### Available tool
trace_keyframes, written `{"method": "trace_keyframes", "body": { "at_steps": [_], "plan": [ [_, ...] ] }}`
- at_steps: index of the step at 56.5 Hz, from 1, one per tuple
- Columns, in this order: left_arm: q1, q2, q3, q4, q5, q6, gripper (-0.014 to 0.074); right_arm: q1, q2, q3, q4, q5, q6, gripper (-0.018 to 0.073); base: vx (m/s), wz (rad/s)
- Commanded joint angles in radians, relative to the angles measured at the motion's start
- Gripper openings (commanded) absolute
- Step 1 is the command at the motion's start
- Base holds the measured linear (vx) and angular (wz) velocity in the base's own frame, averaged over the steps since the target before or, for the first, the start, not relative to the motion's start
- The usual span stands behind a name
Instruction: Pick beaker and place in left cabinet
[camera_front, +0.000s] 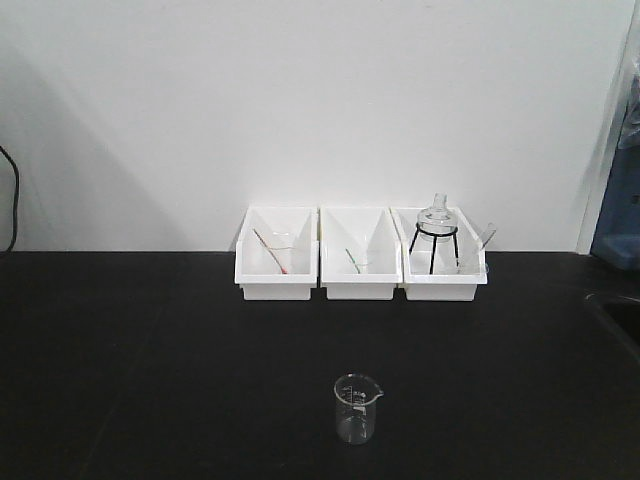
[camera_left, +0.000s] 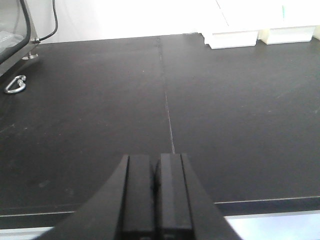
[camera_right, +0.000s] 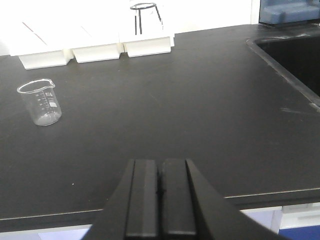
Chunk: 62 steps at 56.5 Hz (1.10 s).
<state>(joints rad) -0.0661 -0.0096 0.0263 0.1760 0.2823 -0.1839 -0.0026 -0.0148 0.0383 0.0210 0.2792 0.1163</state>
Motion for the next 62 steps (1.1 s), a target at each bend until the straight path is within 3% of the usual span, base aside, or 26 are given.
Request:
{"method": "trace_keyframes", "body": {
  "at_steps": [1,36,49,62],
  "plan": [
    [-0.007,-0.018,-0.009,-0.002,-0.083,-0.003,0.0004,0.002,-0.001,-0.004,-0.010,-0.082,-0.008,-0.0006,0.00,0.00],
    [-0.007,-0.018,-0.009,-0.002,-0.083,-0.003,0.0004,0.002,-0.001,-0.004,-0.010,-0.082,-0.008,-0.0006,0.00,0.00],
    [-0.007,-0.018,-0.009,-0.002,-0.083,-0.003,0.0004,0.001,-0.001,-0.004,-0.074,-0.085,-0.008,-0.0006,0.00,0.00],
    [-0.007,-0.018,-0.009,-0.002,-0.083,-0.003,0.0004,0.001,-0.001,-0.004,-0.087,-0.233,-0.008,-0.0006,0.00,0.00]
  ]
}}
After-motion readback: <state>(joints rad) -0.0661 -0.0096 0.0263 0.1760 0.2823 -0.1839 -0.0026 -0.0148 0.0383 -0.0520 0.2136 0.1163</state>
